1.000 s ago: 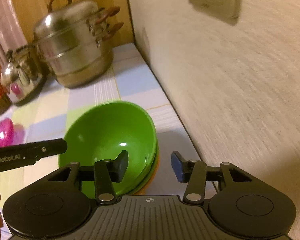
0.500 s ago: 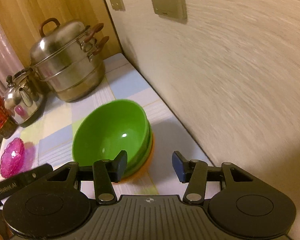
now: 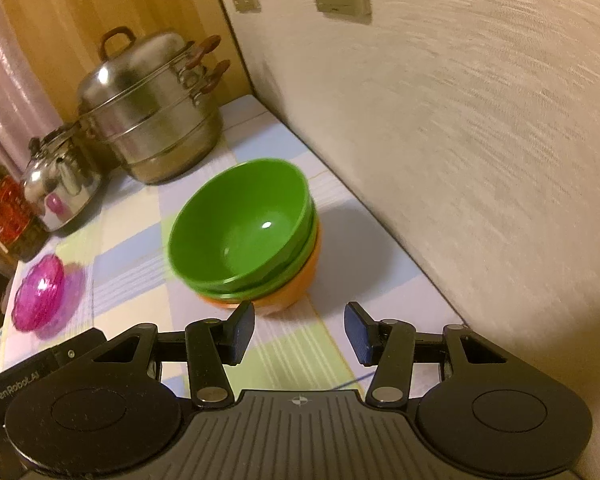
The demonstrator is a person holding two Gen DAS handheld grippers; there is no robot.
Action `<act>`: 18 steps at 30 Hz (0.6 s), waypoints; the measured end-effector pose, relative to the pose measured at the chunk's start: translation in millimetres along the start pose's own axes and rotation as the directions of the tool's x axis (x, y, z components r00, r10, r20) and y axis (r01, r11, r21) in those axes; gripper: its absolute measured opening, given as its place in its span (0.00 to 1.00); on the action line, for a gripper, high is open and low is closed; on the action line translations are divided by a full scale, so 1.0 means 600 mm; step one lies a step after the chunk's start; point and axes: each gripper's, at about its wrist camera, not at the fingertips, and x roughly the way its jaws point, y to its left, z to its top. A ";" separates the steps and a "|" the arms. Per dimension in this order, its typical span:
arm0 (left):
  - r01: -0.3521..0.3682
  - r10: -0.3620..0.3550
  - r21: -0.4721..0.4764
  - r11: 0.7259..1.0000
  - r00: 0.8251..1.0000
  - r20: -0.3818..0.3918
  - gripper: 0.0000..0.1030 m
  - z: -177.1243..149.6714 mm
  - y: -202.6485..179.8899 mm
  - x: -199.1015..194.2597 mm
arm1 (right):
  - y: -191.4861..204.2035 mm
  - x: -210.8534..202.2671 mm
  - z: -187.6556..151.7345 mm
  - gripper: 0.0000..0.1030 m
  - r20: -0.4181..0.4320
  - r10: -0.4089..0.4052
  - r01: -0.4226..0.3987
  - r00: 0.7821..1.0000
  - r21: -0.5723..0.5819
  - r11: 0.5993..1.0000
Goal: Organize plates and bowls
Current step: 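Pull both grippers back from the three nested bowls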
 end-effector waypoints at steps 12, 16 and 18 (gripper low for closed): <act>-0.089 0.089 -0.016 0.996 0.996 -0.002 0.71 -0.028 0.018 -0.025 | 0.029 -0.007 -0.033 0.49 -0.016 0.027 -0.028 1.000 -0.049 0.998; -0.079 0.079 -0.023 0.997 0.997 -0.004 0.71 -0.025 0.019 -0.024 | 0.030 -0.007 -0.029 0.49 -0.009 0.033 -0.033 0.999 -0.039 0.999; -0.061 0.060 -0.033 0.998 0.998 -0.013 0.71 -0.020 0.017 -0.019 | 0.027 -0.009 -0.023 0.49 -0.002 0.037 -0.037 0.999 -0.024 0.999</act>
